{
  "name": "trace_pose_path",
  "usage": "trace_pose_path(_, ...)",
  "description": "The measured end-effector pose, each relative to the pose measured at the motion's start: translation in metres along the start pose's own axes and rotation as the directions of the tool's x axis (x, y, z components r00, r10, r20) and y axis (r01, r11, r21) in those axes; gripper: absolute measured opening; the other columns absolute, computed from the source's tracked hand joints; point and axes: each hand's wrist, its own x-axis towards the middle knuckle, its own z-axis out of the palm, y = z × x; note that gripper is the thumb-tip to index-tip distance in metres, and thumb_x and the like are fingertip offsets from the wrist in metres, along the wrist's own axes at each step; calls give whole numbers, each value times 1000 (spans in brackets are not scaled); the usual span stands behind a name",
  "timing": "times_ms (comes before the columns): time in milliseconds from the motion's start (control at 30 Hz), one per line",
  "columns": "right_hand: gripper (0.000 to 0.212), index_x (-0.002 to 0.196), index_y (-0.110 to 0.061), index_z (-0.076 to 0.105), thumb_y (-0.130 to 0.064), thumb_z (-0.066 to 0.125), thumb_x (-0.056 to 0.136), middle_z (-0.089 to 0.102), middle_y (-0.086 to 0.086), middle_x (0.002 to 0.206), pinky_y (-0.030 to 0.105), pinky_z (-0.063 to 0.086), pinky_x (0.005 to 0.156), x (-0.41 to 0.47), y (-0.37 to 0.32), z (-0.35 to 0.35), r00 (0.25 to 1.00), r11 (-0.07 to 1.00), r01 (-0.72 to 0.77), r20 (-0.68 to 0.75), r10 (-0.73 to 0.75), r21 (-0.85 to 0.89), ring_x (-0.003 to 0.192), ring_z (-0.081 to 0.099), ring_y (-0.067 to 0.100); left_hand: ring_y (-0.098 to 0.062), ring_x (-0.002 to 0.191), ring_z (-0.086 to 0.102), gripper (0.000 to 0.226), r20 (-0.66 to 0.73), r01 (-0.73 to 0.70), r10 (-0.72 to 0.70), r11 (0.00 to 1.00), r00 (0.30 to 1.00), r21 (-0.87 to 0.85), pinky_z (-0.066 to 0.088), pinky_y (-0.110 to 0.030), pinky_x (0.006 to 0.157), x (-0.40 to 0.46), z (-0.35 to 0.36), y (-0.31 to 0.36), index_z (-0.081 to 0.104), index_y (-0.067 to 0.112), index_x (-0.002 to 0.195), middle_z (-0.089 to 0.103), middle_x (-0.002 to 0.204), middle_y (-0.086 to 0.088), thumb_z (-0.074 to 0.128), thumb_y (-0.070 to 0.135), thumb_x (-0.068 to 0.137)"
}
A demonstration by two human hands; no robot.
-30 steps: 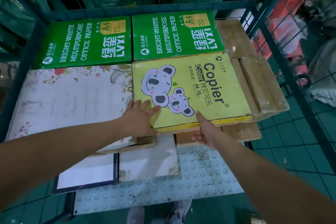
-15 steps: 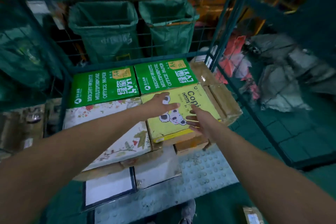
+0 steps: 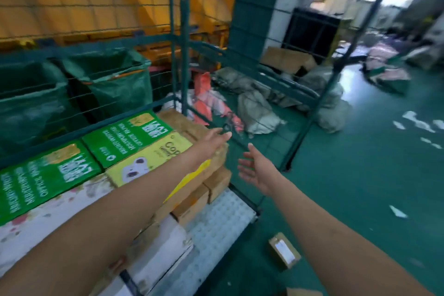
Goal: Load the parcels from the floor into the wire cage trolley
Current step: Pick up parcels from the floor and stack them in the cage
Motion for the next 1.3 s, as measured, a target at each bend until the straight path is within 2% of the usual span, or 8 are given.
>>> trace_pose_path(100, 51, 126, -12, 61, -56, 53, 100, 66, 6, 119, 35, 56, 79, -25, 10, -65, 990, 996, 15, -142, -2, 88, 103, 64, 23, -19, 137, 45, 68, 136, -4, -4, 998, 991, 56, 40, -40, 111, 14, 74, 5, 38, 32, 152, 43, 153, 4, 59, 62, 95)
trace_pose_path(200, 54, 131, -13, 59, -57, 51, 101, 65, 7, 122, 35, 56, 85, -53, 29, -138, 966, 986, 29, -257, 14, 164, 108, 63, 24, -21, 136, 47, 68, 255, 19, -48, 993, 966, 116, 41, -39, 106, 20, 156, 9, 38, 29, 153, 46, 153, 3, 58, 60, 96)
trace_pose_path(400, 54, 133, -13, 57, -56, 51, 101, 63, 9, 129, 33, 52, 74, -120, 77, -269, 883, 945, 83, -464, 78, 316, 113, 60, 26, -18, 124, 51, 65, 476, -43, -86, 966, 875, 254, 40, -36, 100, 6, 320, 8, 38, 24, 154, 49, 149, 1, 57, 55, 99)
trace_pose_path(633, 46, 124, -13, 58, -53, 49, 103, 64, 12, 129, 38, 50, 88, -208, 172, -409, 778, 877, 120, -593, 207, 464, 107, 62, 25, -20, 124, 53, 67, 651, -120, -216, 895, 728, 430, 41, -36, 99, -45, 495, -33, 40, 25, 152, 52, 145, 0, 59, 57, 97)
trace_pose_path(767, 48, 126, -13, 60, -54, 50, 102, 67, 7, 120, 34, 53, 85, -270, 237, -472, 698, 831, 133, -646, 308, 540, 102, 64, 21, -23, 134, 49, 87, 698, -191, -306, 821, 648, 538, 40, -43, 111, -76, 583, -59, 41, 28, 152, 47, 153, 0, 64, 73, 81)
trace_pose_path(867, 47, 126, -13, 59, -53, 51, 103, 65, 7, 123, 36, 53, 88, -304, 273, -501, 647, 800, 136, -664, 375, 585, 110, 63, 23, -23, 140, 45, 72, 724, -235, -344, 788, 598, 569, 34, -49, 119, -92, 631, -77, 41, 27, 151, 44, 156, 0, 62, 63, 92)
trace_pose_path(1067, 52, 138, -9, 54, -49, 47, 105, 61, 8, 135, 39, 49, 101, -359, 343, -541, 552, 710, 155, -657, 514, 687, 121, 59, 26, -24, 139, 46, 75, 727, -309, -465, 689, 506, 656, 35, -50, 119, -131, 713, -127, 40, 26, 153, 46, 154, -1, 63, 62, 92)
trace_pose_path(1300, 46, 139, -7, 54, -40, 49, 107, 62, 11, 136, 39, 48, 103, -362, 411, -558, 477, 642, 122, -612, 631, 757, 123, 60, 26, -26, 142, 43, 76, 702, -388, -557, 586, 445, 711, 35, -47, 118, -137, 773, -200, 36, 25, 156, 41, 159, -2, 60, 62, 94)
